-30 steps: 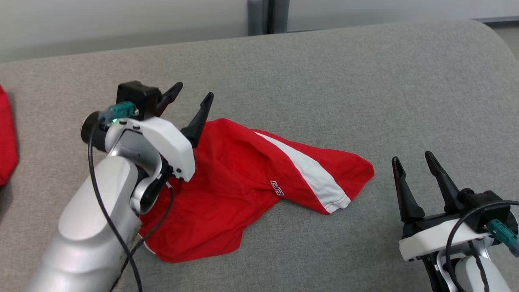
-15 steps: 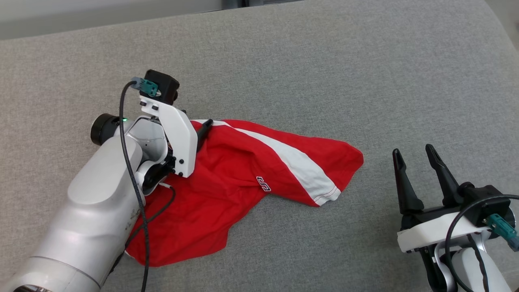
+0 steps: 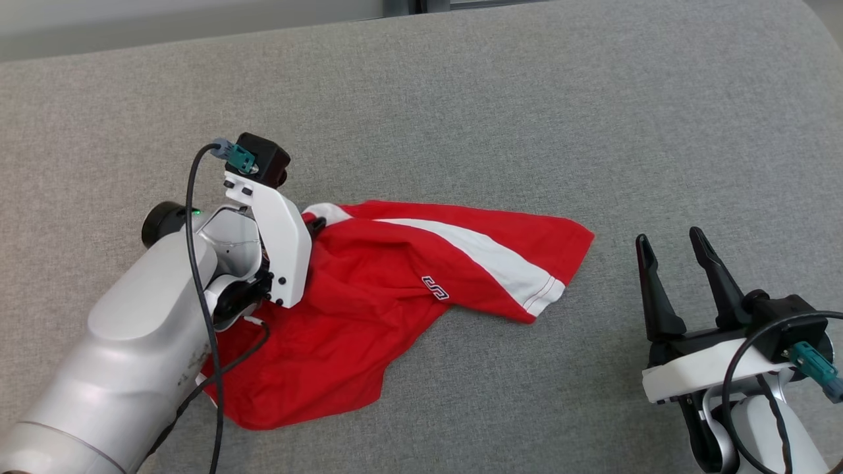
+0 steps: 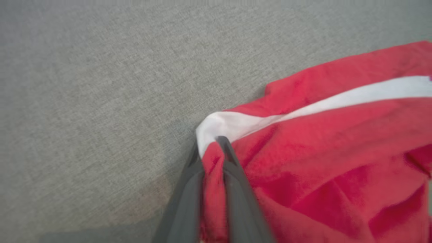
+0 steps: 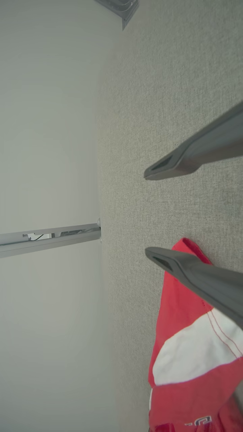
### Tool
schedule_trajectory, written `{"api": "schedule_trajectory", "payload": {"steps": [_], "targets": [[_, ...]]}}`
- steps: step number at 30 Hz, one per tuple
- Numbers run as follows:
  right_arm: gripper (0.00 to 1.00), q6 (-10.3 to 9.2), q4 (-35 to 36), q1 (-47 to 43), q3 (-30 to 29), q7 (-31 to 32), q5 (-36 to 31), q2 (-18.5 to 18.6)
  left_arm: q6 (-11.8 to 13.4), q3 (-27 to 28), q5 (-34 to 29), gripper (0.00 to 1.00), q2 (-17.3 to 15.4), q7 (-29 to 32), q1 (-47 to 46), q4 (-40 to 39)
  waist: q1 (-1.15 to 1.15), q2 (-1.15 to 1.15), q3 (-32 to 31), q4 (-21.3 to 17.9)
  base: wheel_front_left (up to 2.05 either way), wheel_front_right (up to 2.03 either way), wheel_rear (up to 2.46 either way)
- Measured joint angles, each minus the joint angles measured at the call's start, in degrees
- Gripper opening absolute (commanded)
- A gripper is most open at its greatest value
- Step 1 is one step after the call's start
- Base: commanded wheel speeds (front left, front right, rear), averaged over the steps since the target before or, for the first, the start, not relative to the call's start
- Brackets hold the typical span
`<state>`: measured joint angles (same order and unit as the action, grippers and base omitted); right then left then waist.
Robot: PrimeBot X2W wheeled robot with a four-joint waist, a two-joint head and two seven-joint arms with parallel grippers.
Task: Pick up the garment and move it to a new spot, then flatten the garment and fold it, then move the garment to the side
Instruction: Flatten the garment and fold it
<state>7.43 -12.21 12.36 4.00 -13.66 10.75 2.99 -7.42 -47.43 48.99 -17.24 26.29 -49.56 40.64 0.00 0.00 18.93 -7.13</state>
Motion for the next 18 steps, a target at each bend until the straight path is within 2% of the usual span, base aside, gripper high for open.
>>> {"api": "schedule_trajectory", "payload": {"steps": [3, 6, 8, 12, 15, 18], "targets": [[1.0, 0.0, 0.0, 0.0, -0.3, -0.1, 0.0, -0.1, 0.0, -1.0, -1.5, 0.0, -0.8, -4.5, -0.9, -1.0, 0.0, 0.0, -0.3, -0.1, 0.0, 0.0, 0.0], [1.0, 0.0, -0.1, 0.0, -0.5, -0.2, 0.0, -0.1, 0.1, -0.6, -4.3, 0.0, -1.2, -12.0, -3.4, -1.0, 0.0, 0.0, -0.8, -0.2, 0.0, 0.0, 0.0], [1.0, 0.0, -0.2, 0.0, -0.6, -0.2, 0.0, -0.1, 1.3, 0.2, -5.8, 0.0, -0.3, -17.2, -5.0, -0.8, 0.0, 0.0, -1.3, -0.4, 0.0, 0.0, 0.0], [1.0, 0.0, -0.3, -0.1, -0.9, -0.2, 0.0, -0.1, 3.3, 0.5, -8.0, 0.0, 1.1, -22.8, -6.8, -0.1, 0.0, 0.0, -2.5, -0.6, 0.0, 0.0, 0.0], [1.0, 0.0, -0.1, -0.6, -1.4, -0.1, -0.1, -0.1, 5.3, 0.7, -9.7, 0.0, 1.0, -26.2, -7.5, -0.8, 0.0, 0.0, -3.3, -0.5, 0.0, 0.0, 0.0], [1.0, 0.0, 0.1, -1.3, -1.8, 0.1, -0.2, -0.1, 8.4, 0.6, -11.6, 0.0, -0.3, -30.1, -6.0, -3.2, 0.0, 0.0, -4.0, -0.2, 0.0, 0.0, 0.0]]}}
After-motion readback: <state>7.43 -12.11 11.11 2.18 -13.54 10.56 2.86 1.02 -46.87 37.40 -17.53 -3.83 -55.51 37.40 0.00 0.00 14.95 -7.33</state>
